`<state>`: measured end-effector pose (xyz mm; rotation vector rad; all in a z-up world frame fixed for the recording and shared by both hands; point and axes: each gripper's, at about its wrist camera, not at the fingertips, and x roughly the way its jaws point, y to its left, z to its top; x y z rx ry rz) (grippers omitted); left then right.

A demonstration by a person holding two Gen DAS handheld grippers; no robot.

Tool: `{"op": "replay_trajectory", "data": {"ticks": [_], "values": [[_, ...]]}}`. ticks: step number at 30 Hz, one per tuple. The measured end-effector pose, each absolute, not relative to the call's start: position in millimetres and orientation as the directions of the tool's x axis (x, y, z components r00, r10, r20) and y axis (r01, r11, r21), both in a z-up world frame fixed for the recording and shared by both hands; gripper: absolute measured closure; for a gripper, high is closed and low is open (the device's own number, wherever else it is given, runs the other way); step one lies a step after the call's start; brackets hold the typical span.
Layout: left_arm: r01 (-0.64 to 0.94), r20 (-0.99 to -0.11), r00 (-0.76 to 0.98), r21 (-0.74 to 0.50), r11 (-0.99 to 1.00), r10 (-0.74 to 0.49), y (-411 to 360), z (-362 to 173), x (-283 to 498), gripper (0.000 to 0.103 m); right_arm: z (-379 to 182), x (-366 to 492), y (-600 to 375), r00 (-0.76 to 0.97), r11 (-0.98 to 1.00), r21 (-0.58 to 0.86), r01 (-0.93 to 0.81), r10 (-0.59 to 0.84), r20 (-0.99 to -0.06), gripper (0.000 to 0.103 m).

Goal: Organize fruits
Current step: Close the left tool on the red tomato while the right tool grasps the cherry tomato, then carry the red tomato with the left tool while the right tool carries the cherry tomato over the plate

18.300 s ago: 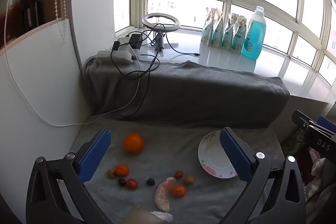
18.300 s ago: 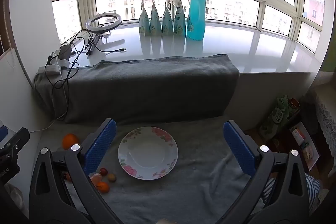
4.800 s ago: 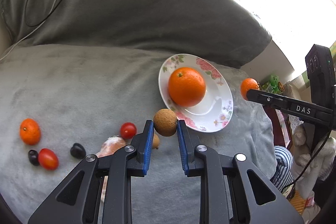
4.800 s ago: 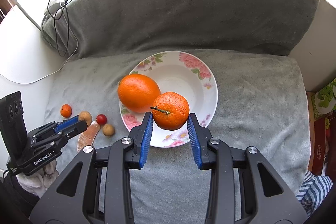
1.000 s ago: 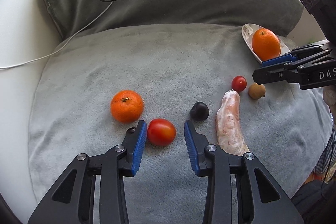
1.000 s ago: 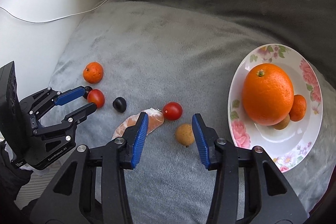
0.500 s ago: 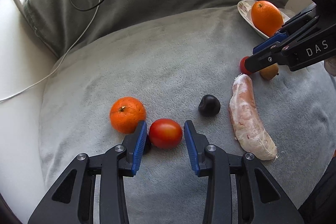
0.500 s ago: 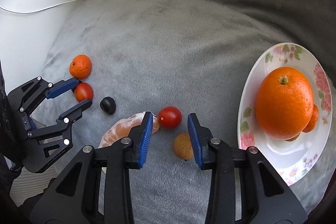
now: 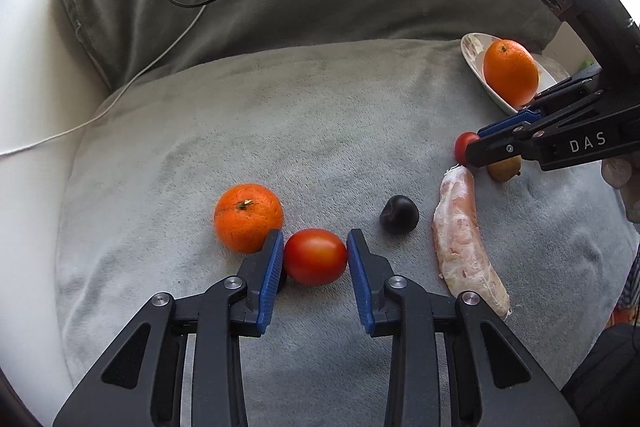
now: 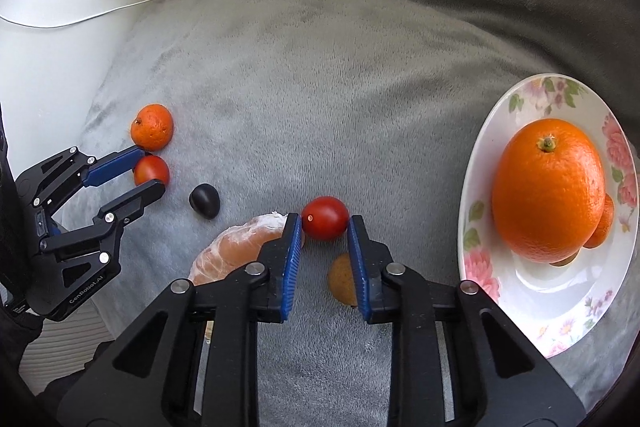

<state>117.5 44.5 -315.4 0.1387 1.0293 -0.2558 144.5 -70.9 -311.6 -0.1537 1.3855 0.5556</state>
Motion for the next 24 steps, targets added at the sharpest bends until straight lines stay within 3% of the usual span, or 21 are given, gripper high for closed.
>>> {"op": "replay_trajectory", "data": {"ticks": [10, 24], "values": [[0.218, -0.845, 0.500, -0.092, 0.972, -0.192, 49, -301, 112, 0.072, -296, 139, -80, 0.116, 0.867, 0.222, -0.446, 0.301, -0.946, 0.079], [0.259, -0.808, 0.528, -0.139, 0.956, -0.260, 17, -268, 110, 0.072, -247, 130, -117, 0.206, 0.878, 0.251, -0.408, 0.356, -0.911, 0.079]]}}
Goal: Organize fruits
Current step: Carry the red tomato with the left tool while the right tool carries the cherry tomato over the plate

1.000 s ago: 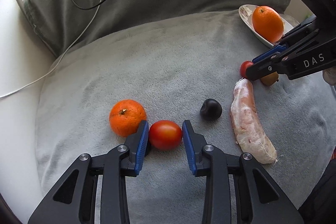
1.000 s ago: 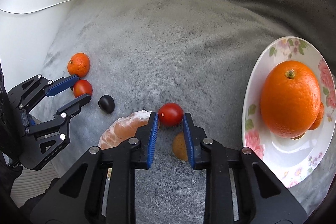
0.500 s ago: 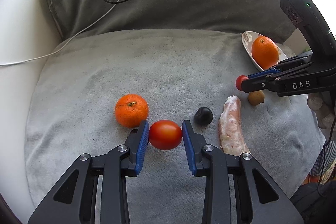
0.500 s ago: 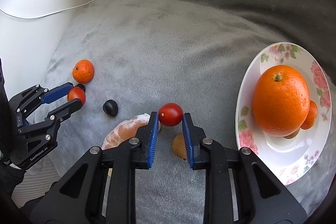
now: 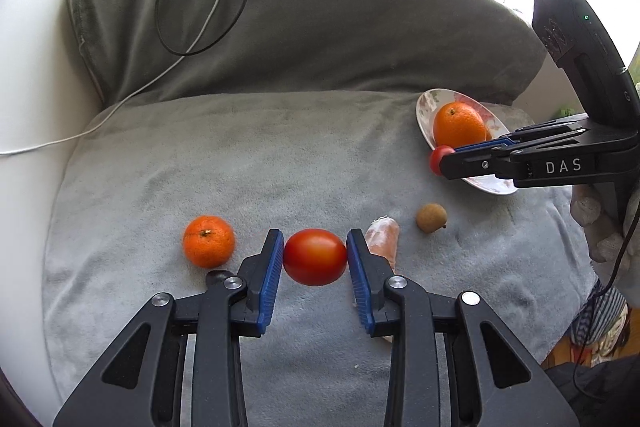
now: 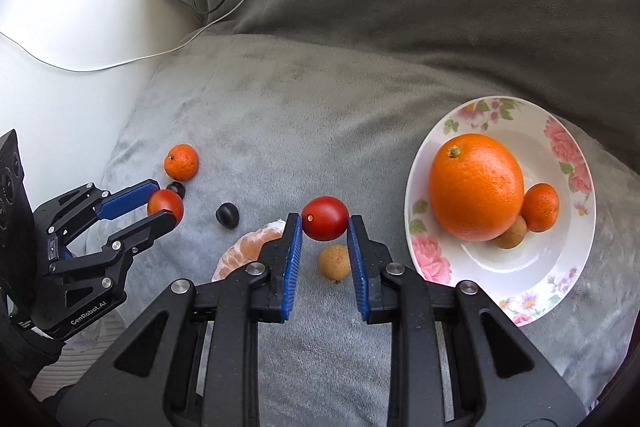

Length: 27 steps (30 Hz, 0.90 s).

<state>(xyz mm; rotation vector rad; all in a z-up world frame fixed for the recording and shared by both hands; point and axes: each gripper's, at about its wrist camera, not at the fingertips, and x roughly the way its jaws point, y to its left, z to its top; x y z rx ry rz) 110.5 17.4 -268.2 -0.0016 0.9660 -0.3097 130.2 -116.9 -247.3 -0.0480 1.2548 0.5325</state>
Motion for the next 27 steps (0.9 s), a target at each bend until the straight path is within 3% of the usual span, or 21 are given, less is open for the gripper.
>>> {"op": "replay_trajectory", "data": {"ticks": [27], "values": [[0.462, -0.761, 0.482, -0.200, 0.864, -0.434, -122, -247, 124, 0.072, -208, 154, -243, 0.367, 0.950, 0.211, -0.230, 0.286, -0.885, 0.079]]}}
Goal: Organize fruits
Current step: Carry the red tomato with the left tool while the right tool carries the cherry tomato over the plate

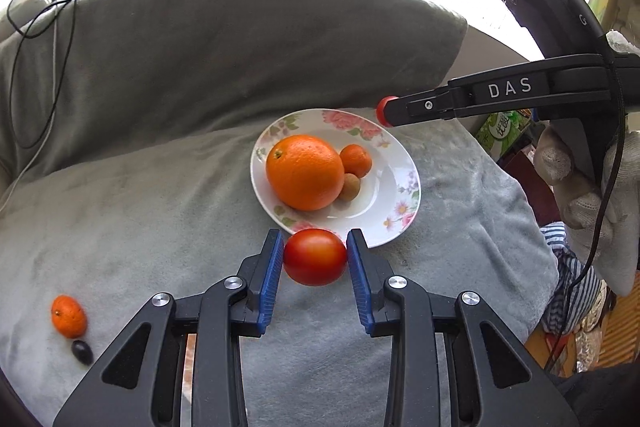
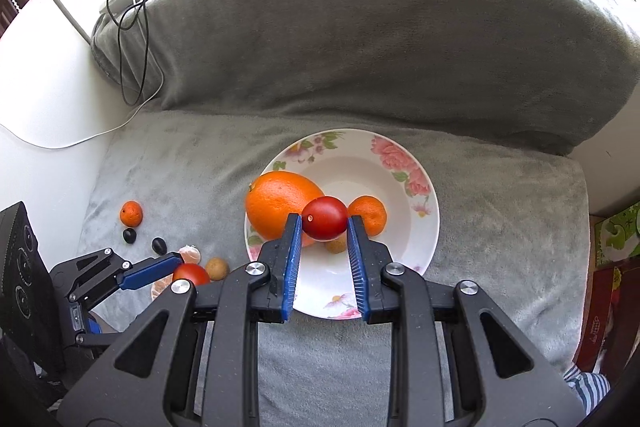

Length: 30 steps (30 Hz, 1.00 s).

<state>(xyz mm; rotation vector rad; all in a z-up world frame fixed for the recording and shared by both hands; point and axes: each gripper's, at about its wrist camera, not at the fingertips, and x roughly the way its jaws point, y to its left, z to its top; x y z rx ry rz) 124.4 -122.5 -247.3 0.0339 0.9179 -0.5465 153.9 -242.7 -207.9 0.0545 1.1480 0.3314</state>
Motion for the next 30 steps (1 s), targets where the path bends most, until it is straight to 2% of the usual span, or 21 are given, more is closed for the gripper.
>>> {"op": "replay_trajectory", "data": {"ticks": [12, 30], "values": [[0.513, -0.752, 0.470, -0.192, 0.837, -0.461, -177, -250, 134, 0.072, -216, 180, -259, 0.371, 0.949, 0.221, -0.223, 0.292, -0.881, 0.079], [0.513, -0.761, 0.457, -0.196, 0.836, -0.459, -199, -255, 146, 0.072, -233, 205, -267, 0.344, 0.942, 0.249, -0.223, 0.315, -0.884, 0.079]]}}
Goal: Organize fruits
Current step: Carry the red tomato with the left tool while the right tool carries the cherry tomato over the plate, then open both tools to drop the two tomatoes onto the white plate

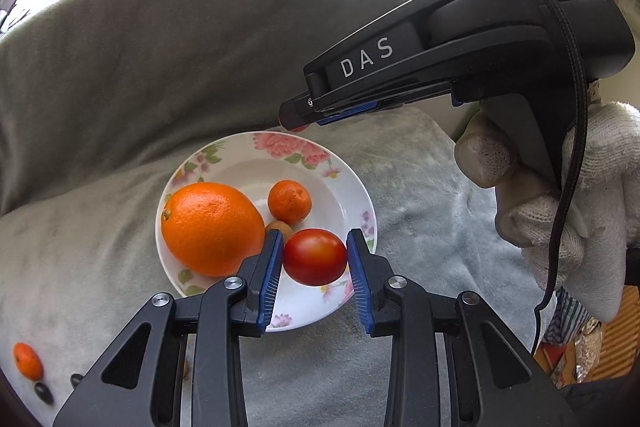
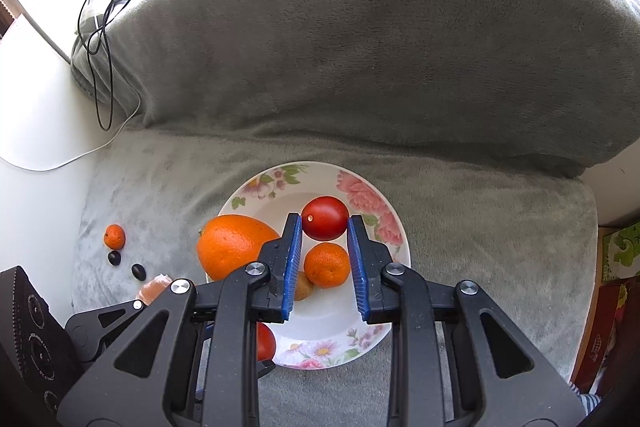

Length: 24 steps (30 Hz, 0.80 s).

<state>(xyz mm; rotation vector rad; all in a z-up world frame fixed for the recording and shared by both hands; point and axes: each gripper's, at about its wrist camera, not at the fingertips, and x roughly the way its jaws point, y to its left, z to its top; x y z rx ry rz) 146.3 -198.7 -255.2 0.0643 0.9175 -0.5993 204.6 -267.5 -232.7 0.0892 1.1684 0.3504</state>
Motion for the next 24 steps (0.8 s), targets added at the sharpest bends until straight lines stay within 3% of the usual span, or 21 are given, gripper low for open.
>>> {"op": "replay_trajectory", "data": {"ticks": [10, 13, 14, 16, 24], "values": [[0.501, -0.767, 0.462, -0.188, 0.845, -0.445, -196, -255, 147, 0.071, -237, 206, -267, 0.330, 0.940, 0.266, -0.212, 0.325, -0.886, 0.076], [0.490, -0.773, 0.455, -0.198, 0.849, -0.442, -194, -256, 149, 0.068, -235, 206, -266, 0.338, 0.943, 0.259, -0.210, 0.318, -0.886, 0.046], [0.484, -0.774, 0.457, -0.196, 0.853, -0.437, -194, -256, 149, 0.057, -234, 205, -266, 0.345, 0.943, 0.258, -0.208, 0.318, -0.883, 0.037], [0.474, -0.770, 0.464, -0.202, 0.857, -0.438, -191, -255, 150, 0.047, -233, 204, -266, 0.354, 0.945, 0.256, -0.205, 0.316, -0.880, 0.036], [0.449, -0.765, 0.479, -0.208, 0.869, -0.431, -182, -250, 151, 0.041, -231, 204, -270, 0.365, 0.950, 0.252, -0.184, 0.304, -0.880, 0.033]]}}
